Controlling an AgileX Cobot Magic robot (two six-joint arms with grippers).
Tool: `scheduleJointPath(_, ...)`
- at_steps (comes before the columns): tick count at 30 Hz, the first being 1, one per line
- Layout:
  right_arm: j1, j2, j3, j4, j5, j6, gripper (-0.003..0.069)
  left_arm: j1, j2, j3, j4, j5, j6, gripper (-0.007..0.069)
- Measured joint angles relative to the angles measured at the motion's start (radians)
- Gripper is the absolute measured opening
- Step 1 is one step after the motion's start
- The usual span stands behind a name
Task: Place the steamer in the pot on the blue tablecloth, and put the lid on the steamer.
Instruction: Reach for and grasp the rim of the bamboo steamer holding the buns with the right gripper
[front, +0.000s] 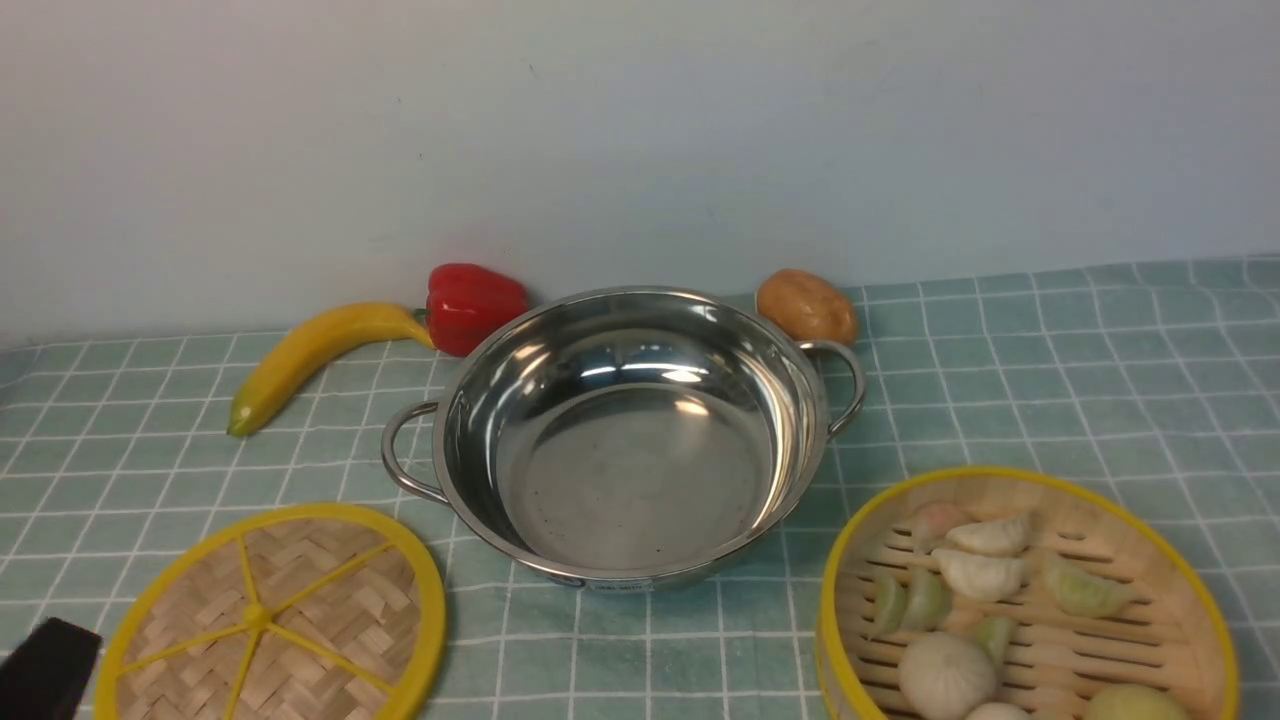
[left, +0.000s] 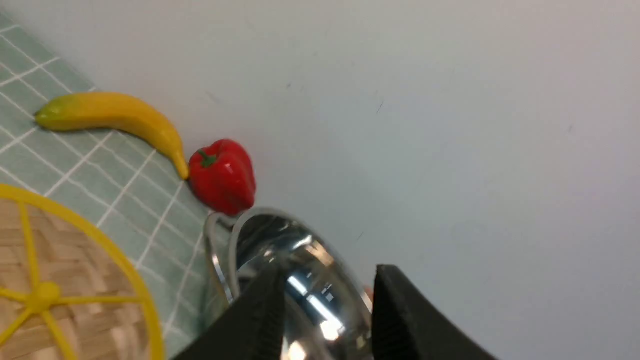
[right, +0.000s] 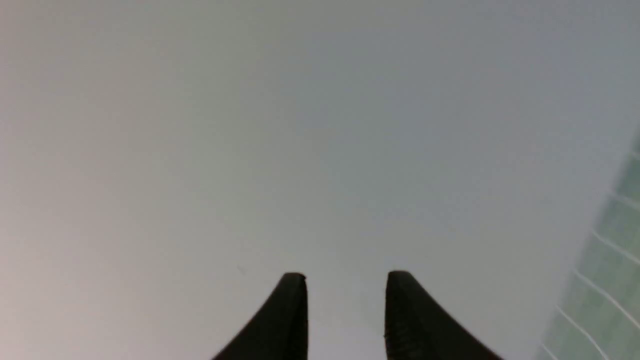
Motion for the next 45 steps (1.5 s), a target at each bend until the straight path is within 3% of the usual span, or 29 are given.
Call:
scheduleJointPath(1, 0.0, 0.0, -0.007, -0.004, -0.016, -0.003, 0.024, 0.0, 0.0, -0.002, -0.008, -0.005, 0.0, 0.0243)
scheduleJointPath(4, 0.0, -0.002, -0.135, -0.167, -0.081, -0.044, 0.024, 0.0, -0.001, -0.065, -0.074, -0.089, 0.046, 0.0243)
scheduleJointPath(6, 0.0, 0.008, -0.236, -0.319, -0.065, -0.066, 0.024, 0.0, -0.001, -0.126, -0.057, -0.119, 0.133, 0.0243)
scheduleJointPath(7, 0.0, 0.01, -0.246, -0.335, -0.061, -0.066, 0.024, 0.0, -0.001, -0.132, -0.049, -0.124, 0.152, 0.0243)
scheduleJointPath(8, 0.0, 0.036, -0.315, -0.444, -0.023, -0.069, 0.024, 0.0, -0.002, -0.178, -0.016, -0.137, 0.223, 0.0243)
scheduleJointPath(10, 0.0, 0.115, -0.445, -0.617, 0.108, -0.069, 0.024, 0.0, -0.002, -0.235, 0.055, -0.145, 0.355, 0.0243)
scheduleJointPath(14, 0.0, 0.264, -0.6, -0.743, 0.338, -0.07, 0.024, 0.0, 0.028, -0.291, 0.107, -0.121, 0.479, 0.0243)
scheduleJointPath(18, 0.0, 0.478, -0.764, -0.781, 0.676, -0.073, 0.024, 0.0, 0.154, -0.324, 0.124, -0.007, 0.578, 0.0243)
scheduleJointPath(23, 0.0, 0.739, -0.89, -0.754, 1.048, -0.146, 0.024, 0.0, 0.379, -0.351, 0.162, 0.2, 0.607, 0.0243)
scheduleJointPath(27, 0.0, 0.902, -0.945, -0.674, 1.226, -0.292, 0.024, 0.0, 0.582, -0.409, 0.232, 0.369, 0.58, 0.0243)
scheduleJointPath(29, 0.0, 1.021, -0.975, -0.577, 1.315, -0.407, 0.024, 0.0, 0.75, -0.507, 0.324, 0.52, 0.472, 0.0243)
scheduleJointPath(31, 0.0, 1.068, -0.982, -0.551, 1.334, -0.435, 0.024, 0.0, 0.81, -0.566, 0.373, 0.585, 0.413, 0.0243)
scheduleJointPath(32, 0.0, 1.073, -0.981, -0.551, 1.336, -0.44, 0.024, 0.0, 0.829, -0.575, 0.391, 0.607, 0.392, 0.0243)
scheduleJointPath(35, 0.0, 1.149, -0.983, -0.598, 1.344, -0.445, 0.024, 0.0, 1.008, -0.787, 0.657, 0.846, 0.209, 0.0243)
scheduleJointPath(37, 0.0, 1.163, -0.983, -0.619, 1.337, -0.431, 0.024, 0.0, 1.033, -0.818, 0.715, 0.881, 0.182, 0.0243)
scheduleJointPath(41, 0.0, 1.216, -0.983, -0.667, 1.304, -0.398, 0.024, 0.0, 1.133, -0.907, 0.988, 0.977, 0.058, 0.0243)
scheduleJointPath(45, 0.0, 1.274, -0.955, -0.676, 1.245, -0.393, 0.024, 0.001, 1.181, -0.91, 1.077, 0.999, -0.005, 0.0243)
